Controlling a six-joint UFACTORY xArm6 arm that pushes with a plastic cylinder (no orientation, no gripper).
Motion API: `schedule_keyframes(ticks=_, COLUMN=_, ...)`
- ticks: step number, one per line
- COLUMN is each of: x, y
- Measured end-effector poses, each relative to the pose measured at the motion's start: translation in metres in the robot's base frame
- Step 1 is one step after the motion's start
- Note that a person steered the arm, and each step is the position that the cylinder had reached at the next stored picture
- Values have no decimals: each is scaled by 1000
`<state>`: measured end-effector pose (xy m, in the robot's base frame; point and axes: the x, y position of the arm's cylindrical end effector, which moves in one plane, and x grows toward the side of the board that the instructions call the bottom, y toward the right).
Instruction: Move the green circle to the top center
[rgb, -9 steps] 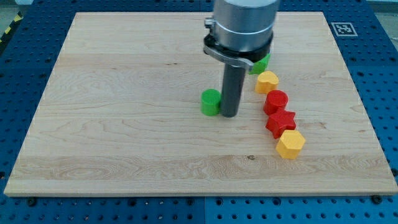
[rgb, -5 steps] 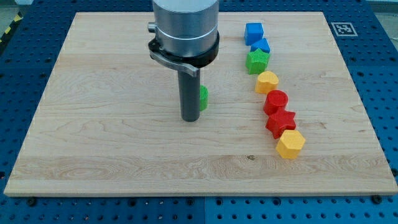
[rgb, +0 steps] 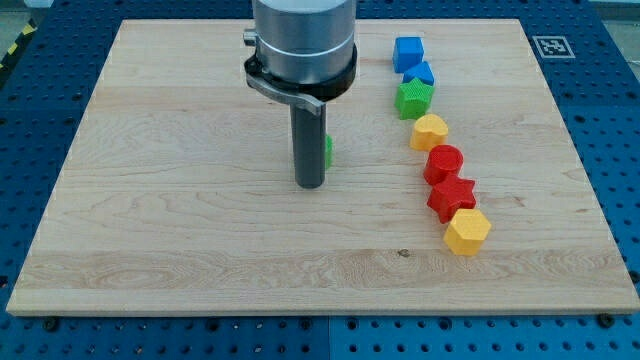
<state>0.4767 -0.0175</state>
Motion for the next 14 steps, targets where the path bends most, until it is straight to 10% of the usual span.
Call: schedule_keyframes(ticks=14, x=-125, y=39)
